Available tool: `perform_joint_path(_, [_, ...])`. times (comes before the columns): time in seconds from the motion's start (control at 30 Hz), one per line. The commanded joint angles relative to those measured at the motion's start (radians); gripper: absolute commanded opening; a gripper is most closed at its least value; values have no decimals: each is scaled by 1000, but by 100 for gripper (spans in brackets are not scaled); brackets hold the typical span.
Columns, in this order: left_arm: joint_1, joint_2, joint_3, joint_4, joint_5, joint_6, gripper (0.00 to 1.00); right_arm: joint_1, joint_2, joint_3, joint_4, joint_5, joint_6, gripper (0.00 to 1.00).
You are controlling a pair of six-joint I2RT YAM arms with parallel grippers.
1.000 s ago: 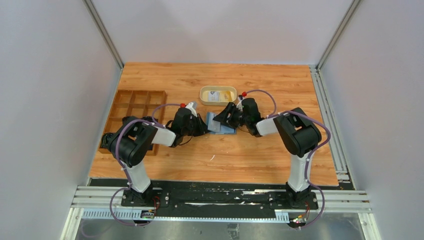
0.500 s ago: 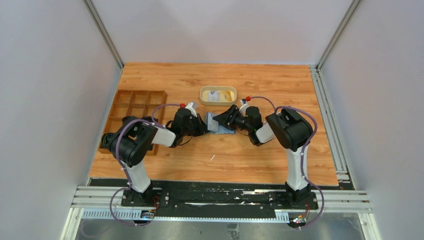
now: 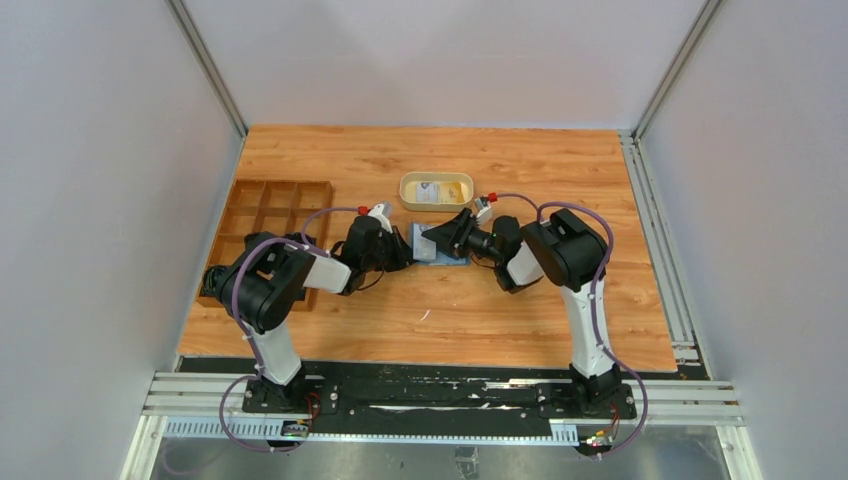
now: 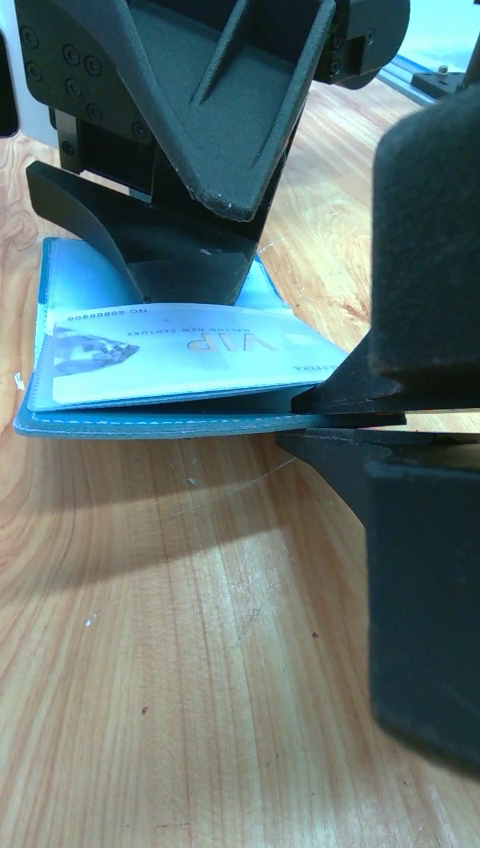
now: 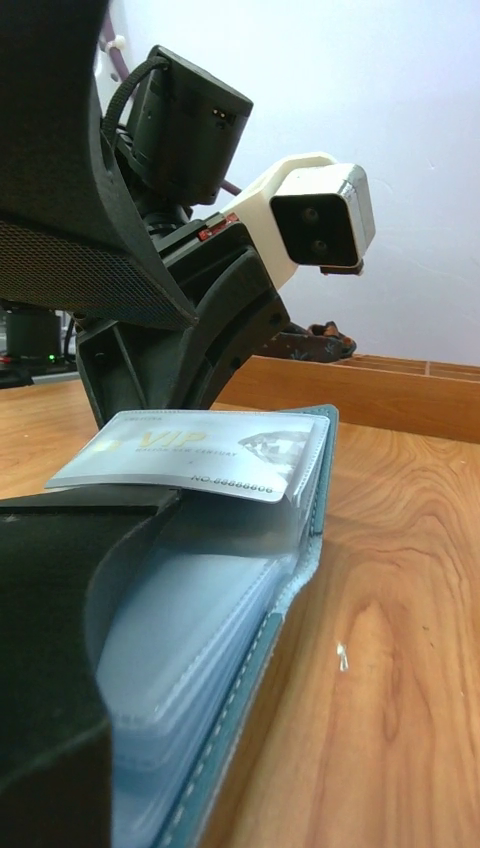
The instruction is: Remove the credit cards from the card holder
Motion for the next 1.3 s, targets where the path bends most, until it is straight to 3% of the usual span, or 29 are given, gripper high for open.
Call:
perform_joint_path(0.0, [-1,142,-77,-374,-129,105,0,38,39,51,-2,-146,27,60])
perform_joint_path(0.33, [1,147,-80,-368,-126,104,0,38,18,57,-87,-169,-5,60])
perform_joint_path(1.27, [6,150,-90,-363,-122,106,0,-92,-10,-82,20,-209,-2,50])
